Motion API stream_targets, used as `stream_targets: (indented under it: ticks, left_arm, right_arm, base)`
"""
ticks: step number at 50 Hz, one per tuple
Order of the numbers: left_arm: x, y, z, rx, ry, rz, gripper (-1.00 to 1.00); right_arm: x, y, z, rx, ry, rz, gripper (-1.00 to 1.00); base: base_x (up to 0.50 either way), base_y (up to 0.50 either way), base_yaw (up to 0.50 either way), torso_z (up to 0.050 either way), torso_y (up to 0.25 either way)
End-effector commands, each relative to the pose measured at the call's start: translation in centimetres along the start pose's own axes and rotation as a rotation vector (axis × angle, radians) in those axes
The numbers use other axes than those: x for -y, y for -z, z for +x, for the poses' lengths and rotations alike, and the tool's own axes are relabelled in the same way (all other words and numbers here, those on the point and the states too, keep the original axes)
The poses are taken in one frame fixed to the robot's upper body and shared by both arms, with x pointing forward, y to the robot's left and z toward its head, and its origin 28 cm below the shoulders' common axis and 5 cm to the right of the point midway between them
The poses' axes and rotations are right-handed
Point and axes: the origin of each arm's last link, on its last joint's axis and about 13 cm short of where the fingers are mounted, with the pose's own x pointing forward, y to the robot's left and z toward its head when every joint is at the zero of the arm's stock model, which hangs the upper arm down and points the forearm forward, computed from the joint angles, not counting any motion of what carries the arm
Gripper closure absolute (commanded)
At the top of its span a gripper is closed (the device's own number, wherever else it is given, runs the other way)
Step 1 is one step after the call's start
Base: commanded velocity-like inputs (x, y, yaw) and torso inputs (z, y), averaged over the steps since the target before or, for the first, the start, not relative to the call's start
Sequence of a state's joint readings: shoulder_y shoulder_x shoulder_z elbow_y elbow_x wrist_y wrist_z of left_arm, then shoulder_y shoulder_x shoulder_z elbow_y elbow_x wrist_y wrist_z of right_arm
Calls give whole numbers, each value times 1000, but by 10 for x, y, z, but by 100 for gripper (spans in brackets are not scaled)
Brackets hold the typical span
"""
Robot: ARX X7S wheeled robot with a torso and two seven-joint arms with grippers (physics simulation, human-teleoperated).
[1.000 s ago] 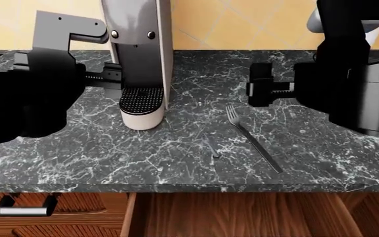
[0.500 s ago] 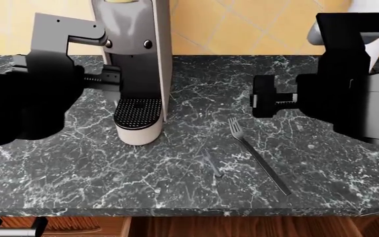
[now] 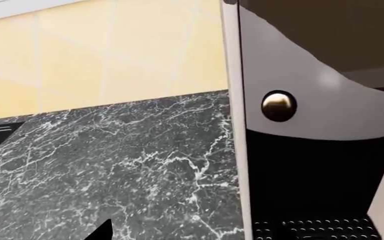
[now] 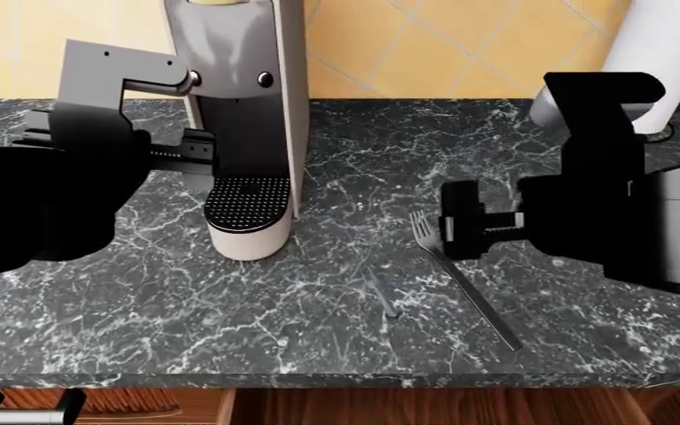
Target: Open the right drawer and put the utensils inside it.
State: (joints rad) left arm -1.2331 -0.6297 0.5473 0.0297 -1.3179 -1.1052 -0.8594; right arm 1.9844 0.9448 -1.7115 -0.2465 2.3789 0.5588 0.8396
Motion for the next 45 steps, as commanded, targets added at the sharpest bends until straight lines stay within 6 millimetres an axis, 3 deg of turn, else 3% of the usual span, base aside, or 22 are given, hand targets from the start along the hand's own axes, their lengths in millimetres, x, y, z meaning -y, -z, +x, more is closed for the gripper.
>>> stream_targets:
  ticks: [1,15,28,45]
  left_arm:
    - [0,1,2,-4,-2,2,-100]
    - [-1,3,5,-9,-3,1,-100]
    - [2,9,9,-24,-1,5,-100]
    - [1,9,9,-24,0,5,-100]
  right_arm:
    - [3,4,15,-39,-31,21,-100]
    - [6,6,35,-84,7,15,-100]
    - [20,19,70,-136,70,11,-100]
    - [29,35,86,-214,84,30,-100]
  base:
    - [0,0,0,0,0]
    - [0,0,0,0,0]
    - [0,0,0,0,0]
    - [0,0,0,0,0]
